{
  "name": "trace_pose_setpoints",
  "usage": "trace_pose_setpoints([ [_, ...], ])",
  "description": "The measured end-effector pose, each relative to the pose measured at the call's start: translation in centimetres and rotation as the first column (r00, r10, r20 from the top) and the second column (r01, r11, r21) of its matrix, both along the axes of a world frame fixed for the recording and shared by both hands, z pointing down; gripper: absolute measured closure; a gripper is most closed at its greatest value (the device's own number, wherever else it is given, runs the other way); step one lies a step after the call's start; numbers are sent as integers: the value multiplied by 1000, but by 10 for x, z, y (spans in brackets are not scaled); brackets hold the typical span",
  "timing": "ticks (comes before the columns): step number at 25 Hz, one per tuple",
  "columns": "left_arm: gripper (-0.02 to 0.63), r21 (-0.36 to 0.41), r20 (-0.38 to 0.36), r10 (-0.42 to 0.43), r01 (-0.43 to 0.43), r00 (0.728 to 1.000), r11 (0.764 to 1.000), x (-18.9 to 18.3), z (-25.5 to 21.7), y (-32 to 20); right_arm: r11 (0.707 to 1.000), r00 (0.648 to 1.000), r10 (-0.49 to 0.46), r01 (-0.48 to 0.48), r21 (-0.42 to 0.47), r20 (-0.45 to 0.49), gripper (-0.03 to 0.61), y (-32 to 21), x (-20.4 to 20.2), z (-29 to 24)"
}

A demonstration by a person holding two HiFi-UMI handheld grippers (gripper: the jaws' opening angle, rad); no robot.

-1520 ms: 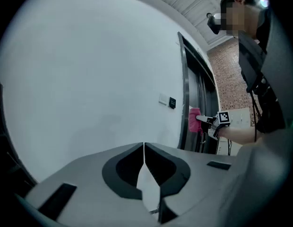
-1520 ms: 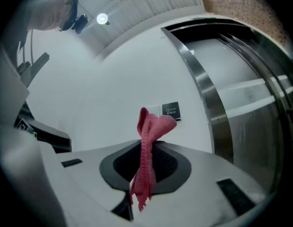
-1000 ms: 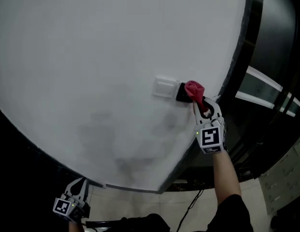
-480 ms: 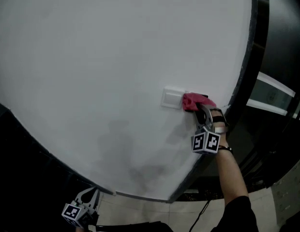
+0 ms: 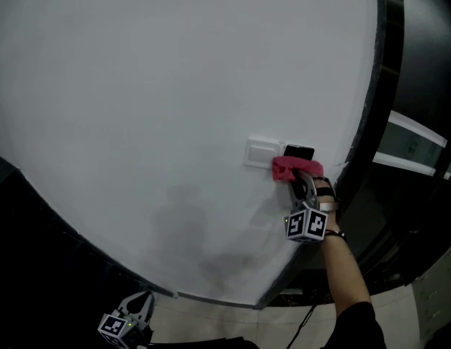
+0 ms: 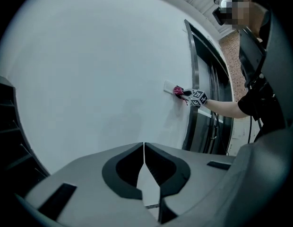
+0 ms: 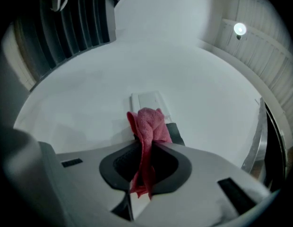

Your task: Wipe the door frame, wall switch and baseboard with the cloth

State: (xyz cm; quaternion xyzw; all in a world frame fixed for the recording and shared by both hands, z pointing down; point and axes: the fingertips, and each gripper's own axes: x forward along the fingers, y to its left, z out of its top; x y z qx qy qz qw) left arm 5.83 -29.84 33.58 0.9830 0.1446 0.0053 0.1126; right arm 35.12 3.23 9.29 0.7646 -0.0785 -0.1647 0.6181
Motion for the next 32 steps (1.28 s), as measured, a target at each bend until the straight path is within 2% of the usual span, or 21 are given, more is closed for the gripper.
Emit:
trace_pose_setpoints([
  [9, 623, 7, -17, 0, 0, 1000, 1000, -6, -6, 2, 1000, 999, 2, -1, -16, 50, 529, 0, 0, 12],
  [16, 623, -3, -9, 35, -35, 999, 999, -6, -3, 11, 1000, 993, -9, 7, 16, 115, 529, 0, -4, 25],
  [24, 623, 3, -19, 75, -75, 997, 997, -8, -6, 14, 1000, 988, 5, -7, 13, 153, 529, 6, -8, 36],
  [28, 623, 18, -27, 95, -95, 995, 995, -7, -9, 10, 997, 996, -25, 18, 78, 91, 529, 4, -20, 16],
  [32, 623, 24, -48, 90, -88, 995, 996, -7, -17, 5, 992, 1000, -6, 9, 124, -26, 529, 14, -32, -42],
])
